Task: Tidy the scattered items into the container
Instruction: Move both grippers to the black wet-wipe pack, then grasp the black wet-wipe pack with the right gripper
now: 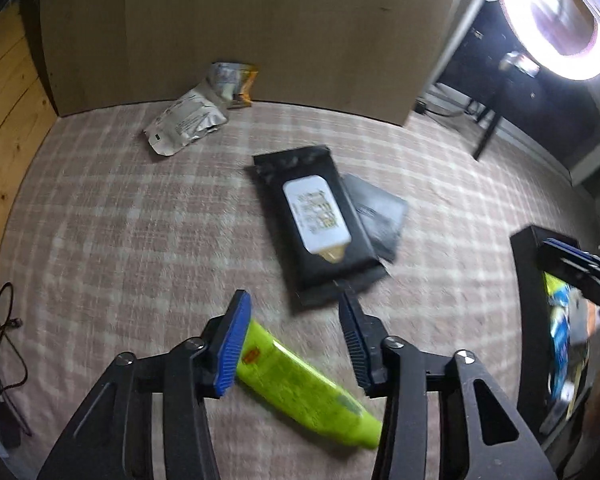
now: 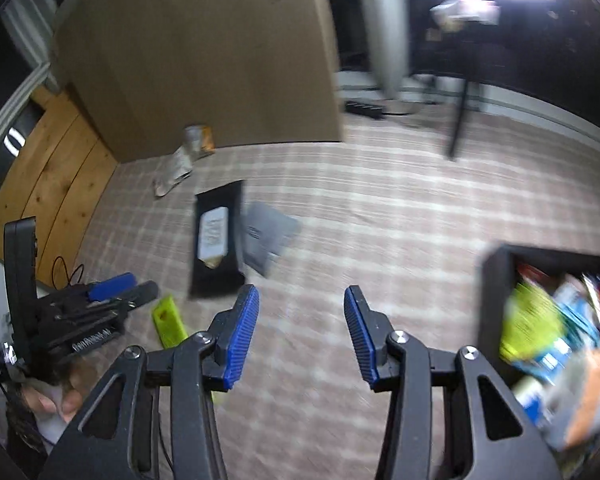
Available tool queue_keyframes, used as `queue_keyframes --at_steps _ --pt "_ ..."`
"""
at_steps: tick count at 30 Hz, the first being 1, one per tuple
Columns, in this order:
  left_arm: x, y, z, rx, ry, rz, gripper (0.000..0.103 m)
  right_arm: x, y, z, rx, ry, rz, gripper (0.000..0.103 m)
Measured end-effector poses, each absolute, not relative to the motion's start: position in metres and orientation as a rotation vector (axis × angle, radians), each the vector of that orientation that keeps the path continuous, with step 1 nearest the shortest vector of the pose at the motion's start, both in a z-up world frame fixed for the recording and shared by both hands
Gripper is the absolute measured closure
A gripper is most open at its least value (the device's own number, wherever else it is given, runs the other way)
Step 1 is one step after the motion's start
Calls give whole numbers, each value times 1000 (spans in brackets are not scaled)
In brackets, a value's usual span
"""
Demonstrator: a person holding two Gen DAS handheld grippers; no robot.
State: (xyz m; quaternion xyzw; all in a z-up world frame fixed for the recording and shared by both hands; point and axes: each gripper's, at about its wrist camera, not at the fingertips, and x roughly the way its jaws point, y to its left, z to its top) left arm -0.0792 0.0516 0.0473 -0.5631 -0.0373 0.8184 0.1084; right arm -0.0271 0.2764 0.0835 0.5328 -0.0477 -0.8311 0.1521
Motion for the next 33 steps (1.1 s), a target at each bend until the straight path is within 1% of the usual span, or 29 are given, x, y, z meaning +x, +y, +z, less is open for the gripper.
queue_keyframes --at_steps 1,3,4,8,13,15,18,27,33 --pt "-85 50 42 -1668 -143 2394 67 -36 266 78 1542 -135 -2359 65" --pt "-95 50 34 -1682 -200 2365 74 -58 245 63 1584 -134 -2301 74" --pt "-100 51 28 -1689 -218 2358 74 -69 234 55 1606 -132 -2273 74" --pt "-114 54 14 -1710 -254 2324 74 -99 209 30 1659 -148 -2197 75" --pt "-129 59 -3 -1740 -255 2303 74 -123 188 0 1728 -166 -2113 75" --pt "-133 59 -9 -1744 -280 2286 72 -129 183 -8 1740 -160 -2102 75" --pt "-137 60 -11 -1722 -310 2272 72 -136 180 -17 1758 -203 -2058 75" --pt "-141 64 -11 -1669 -320 2280 72 -145 181 -33 1778 -414 -1954 75" --pt "-137 68 -4 -1661 -316 2270 75 -134 181 -28 1769 -395 -1958 75"
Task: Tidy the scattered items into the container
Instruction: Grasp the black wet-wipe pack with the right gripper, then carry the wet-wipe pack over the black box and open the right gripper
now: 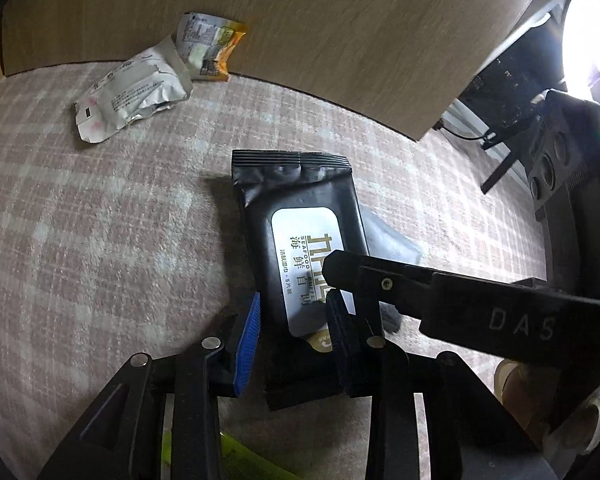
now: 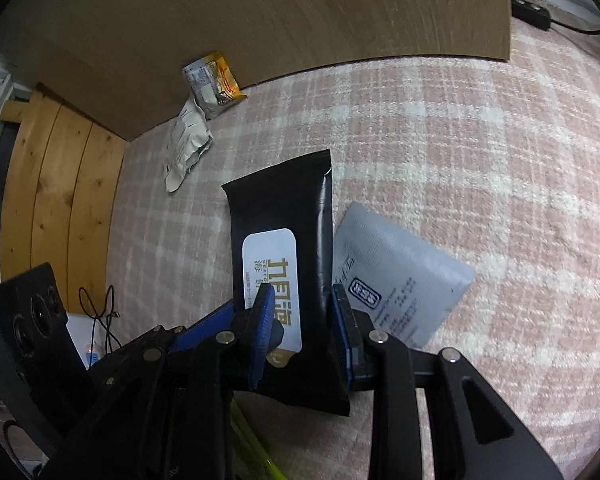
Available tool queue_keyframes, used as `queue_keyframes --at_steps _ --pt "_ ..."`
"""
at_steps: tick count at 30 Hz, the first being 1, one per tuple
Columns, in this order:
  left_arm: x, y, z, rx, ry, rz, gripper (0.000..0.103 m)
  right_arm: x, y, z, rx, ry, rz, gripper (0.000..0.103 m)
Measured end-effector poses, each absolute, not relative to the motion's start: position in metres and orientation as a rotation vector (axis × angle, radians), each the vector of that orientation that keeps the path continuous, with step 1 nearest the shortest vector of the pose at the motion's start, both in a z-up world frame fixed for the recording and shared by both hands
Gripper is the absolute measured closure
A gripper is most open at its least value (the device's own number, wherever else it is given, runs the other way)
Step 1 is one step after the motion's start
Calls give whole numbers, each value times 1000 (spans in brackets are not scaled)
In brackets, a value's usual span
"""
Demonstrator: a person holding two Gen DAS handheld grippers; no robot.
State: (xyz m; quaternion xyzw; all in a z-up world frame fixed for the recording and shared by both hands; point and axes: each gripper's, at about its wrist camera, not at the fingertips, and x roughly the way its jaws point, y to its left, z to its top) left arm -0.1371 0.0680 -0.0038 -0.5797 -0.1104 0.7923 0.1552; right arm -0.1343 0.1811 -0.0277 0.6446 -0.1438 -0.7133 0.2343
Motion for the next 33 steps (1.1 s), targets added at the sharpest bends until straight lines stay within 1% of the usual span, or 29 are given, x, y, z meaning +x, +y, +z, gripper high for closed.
queue_keyframes --at_steps 3,5,8,14,22,33 --pt "-132 71 7 -1639 -320 2269 78 -128 188 -21 1760 -414 -1961 75" --pt "-128 76 17 -1622 -306 2272 78 -125 192 -14 1750 -409 -1980 75" --pt "-119 90 31 -1575 -235 2277 78 -117 204 -1 1723 -426 -2009 75" --pt "-99 128 57 -1501 -182 2221 78 -99 249 28 1674 -490 -2080 75" --pt "-64 211 86 -1408 -66 2113 78 -53 333 64 1624 -621 -2209 75" --pt "24 323 122 -1273 77 1908 78 45 473 105 1587 -816 -2424 75"
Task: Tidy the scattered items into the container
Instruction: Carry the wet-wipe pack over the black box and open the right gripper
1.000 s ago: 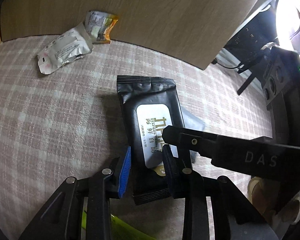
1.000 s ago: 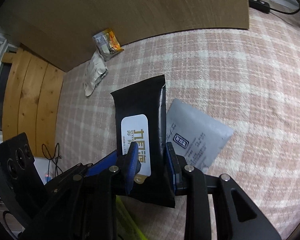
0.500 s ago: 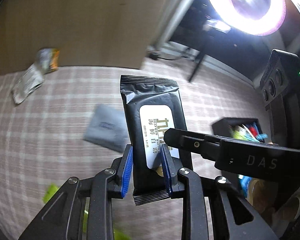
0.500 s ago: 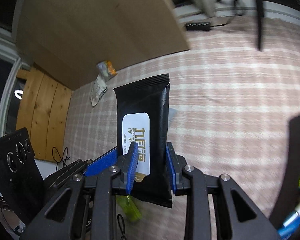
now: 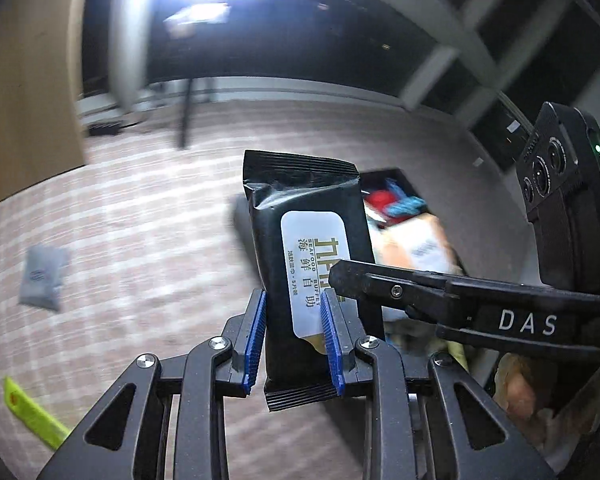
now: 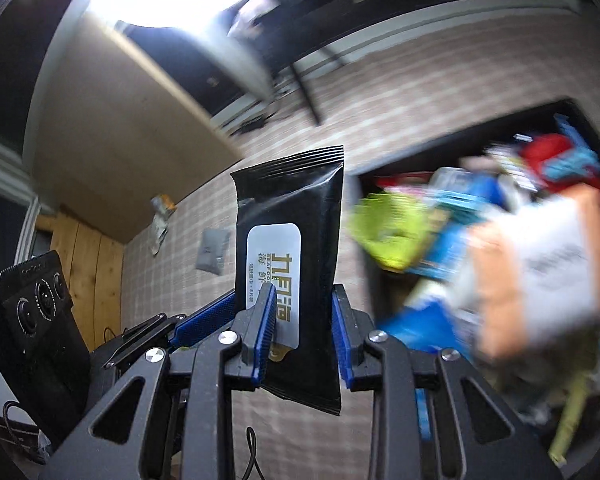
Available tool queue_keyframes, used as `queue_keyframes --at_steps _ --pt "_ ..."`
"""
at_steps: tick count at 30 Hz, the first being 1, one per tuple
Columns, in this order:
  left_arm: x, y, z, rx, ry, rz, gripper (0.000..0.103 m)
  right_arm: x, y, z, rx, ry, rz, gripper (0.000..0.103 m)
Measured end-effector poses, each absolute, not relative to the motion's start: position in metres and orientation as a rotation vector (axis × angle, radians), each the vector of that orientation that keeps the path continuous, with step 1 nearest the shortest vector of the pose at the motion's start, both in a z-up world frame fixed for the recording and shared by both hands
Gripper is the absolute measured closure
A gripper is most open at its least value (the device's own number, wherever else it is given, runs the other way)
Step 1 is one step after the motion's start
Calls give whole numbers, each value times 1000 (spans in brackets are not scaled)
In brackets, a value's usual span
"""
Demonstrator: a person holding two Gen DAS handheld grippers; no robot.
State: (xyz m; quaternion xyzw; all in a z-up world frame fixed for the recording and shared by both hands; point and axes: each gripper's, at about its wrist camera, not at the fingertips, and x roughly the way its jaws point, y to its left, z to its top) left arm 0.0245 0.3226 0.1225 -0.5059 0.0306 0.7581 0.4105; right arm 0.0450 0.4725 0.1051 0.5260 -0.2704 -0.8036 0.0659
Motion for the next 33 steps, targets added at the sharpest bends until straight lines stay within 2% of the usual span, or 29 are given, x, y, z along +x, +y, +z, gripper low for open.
queue_keyframes --at_steps 19,24,33 --pt "143 481 139 -1159 269 1649 79 193 641 127 1614 -1073 -2677 75" --pt "154 502 135 -1141 334 1672 77 204 666 124 1648 -1076 -2695 75" --pt "146 496 136 -1159 320 1721 77 200 682 124 1665 -1021 -2741 75"
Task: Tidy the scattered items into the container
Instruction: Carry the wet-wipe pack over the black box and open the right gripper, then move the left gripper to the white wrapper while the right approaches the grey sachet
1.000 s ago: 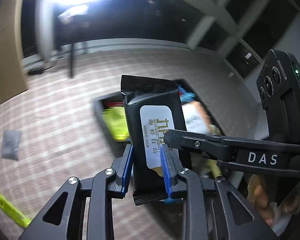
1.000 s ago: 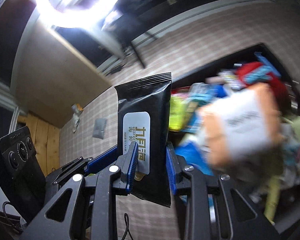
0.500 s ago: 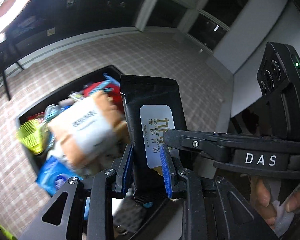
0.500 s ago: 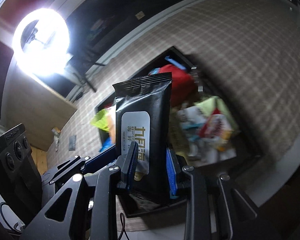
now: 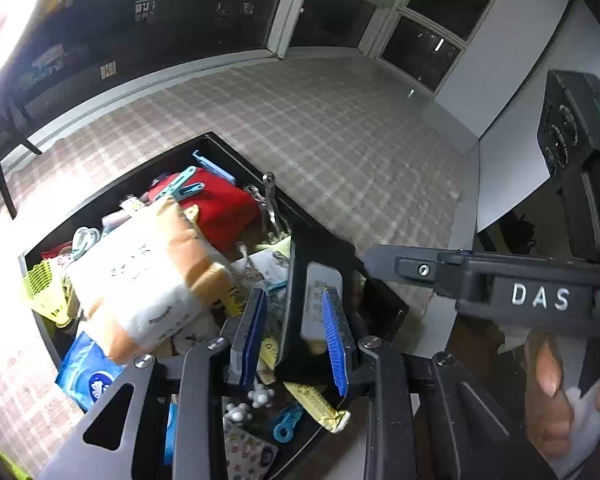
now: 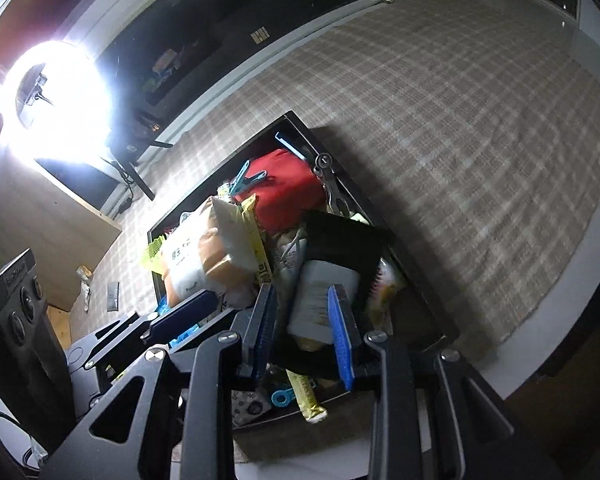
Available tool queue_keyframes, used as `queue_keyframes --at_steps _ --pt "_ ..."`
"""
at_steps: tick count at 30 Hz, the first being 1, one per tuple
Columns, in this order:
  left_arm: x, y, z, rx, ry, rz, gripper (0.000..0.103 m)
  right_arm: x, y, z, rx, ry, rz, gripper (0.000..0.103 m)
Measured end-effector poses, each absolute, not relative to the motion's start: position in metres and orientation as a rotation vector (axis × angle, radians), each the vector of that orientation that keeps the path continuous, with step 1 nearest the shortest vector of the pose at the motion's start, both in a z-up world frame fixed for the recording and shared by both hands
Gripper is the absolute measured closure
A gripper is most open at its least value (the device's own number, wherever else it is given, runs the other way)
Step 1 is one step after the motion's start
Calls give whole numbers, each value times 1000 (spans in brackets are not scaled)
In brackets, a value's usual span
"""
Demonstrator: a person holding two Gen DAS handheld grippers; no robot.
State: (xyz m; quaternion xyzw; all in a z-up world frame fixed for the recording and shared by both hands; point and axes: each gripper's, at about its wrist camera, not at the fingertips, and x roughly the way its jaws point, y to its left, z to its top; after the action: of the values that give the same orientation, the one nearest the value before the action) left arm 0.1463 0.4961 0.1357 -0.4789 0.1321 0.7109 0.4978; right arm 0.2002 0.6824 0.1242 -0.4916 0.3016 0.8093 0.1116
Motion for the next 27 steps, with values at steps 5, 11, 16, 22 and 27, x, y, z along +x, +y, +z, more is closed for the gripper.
queue_keyframes --at_steps 5,11,16,22,27 --pt "132 480 133 -1183 304 1753 77 197 678 122 -1449 898 2384 75" --pt "111 451 125 -1231 277 1793 77 186 661 120 -1466 903 2402 75" --pt "91 413 123 -1260 253 1857 77 163 629 123 -1510 851 2458 75" --pt "53 345 123 -1292 211 1993 77 120 573 127 -1580 762 2560 75" --pt "21 280 121 -1336 158 2099 77 81 517 126 -1659 666 2639 75"
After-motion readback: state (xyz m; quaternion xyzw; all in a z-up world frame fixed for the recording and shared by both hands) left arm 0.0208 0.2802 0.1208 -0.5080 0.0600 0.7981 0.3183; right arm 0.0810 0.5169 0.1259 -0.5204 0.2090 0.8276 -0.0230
